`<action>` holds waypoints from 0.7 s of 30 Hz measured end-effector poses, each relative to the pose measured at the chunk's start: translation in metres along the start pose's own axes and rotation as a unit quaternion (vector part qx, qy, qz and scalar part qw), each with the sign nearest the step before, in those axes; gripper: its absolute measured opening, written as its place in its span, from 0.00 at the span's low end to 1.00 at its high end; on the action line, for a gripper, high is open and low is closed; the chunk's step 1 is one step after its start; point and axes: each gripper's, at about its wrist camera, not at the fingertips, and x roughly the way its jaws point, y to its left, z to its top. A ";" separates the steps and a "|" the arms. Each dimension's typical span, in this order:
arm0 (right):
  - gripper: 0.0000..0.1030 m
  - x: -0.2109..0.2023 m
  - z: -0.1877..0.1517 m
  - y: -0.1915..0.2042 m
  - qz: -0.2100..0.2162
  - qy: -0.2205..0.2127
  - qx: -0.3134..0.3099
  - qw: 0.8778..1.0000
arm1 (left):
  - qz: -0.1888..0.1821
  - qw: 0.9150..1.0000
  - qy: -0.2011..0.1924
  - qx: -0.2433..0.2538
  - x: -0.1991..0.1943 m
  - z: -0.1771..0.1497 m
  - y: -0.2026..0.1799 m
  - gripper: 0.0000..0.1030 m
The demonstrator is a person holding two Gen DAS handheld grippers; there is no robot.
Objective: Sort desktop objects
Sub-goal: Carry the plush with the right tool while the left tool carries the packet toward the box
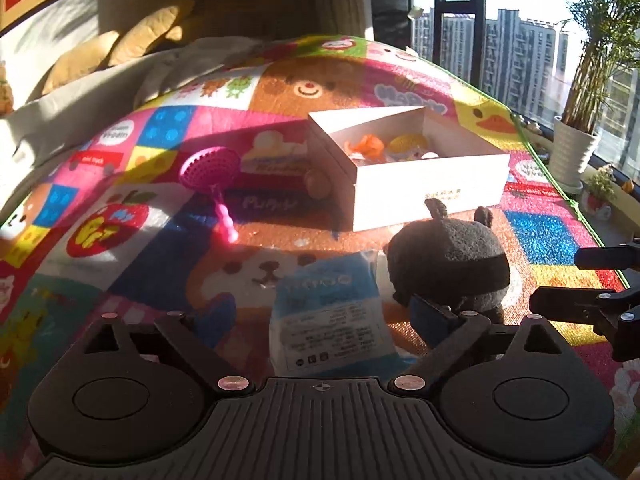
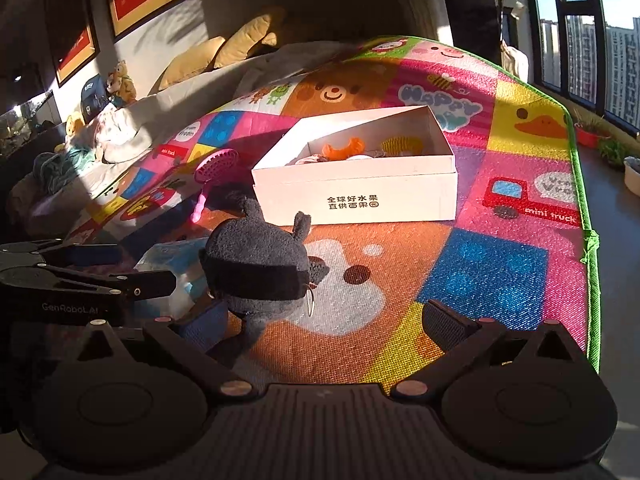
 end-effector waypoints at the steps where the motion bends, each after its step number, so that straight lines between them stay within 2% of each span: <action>1: 1.00 0.005 0.004 0.004 0.011 0.003 -0.010 1.000 | -0.001 1.000 0.000 -0.001 0.001 0.003 0.001 0.95; 4: 1.00 0.022 0.013 0.013 -0.002 0.011 -0.039 0.999 | -0.006 1.000 0.005 -0.005 0.007 0.007 0.004 0.97; 6: 1.00 0.036 0.020 0.010 -0.029 0.014 -0.058 0.998 | -0.013 1.000 0.009 -0.008 0.010 0.010 0.005 0.97; 9: 1.00 0.045 0.034 -0.006 -0.043 0.002 -0.037 0.998 | -0.026 1.000 0.006 0.006 0.014 0.017 0.003 0.98; 13: 1.00 0.053 0.046 -0.017 -0.055 -0.014 -0.029 0.998 | -0.045 0.998 -0.006 0.049 0.028 0.036 -0.010 0.99; 18: 1.00 0.052 0.052 -0.029 -0.078 -0.042 -0.004 0.996 | -0.025 0.994 0.001 0.109 0.060 0.051 -0.030 1.00; 21: 1.00 0.049 0.050 -0.039 -0.083 -0.041 0.007 0.996 | -0.014 0.992 -0.002 0.126 0.074 0.055 -0.035 1.00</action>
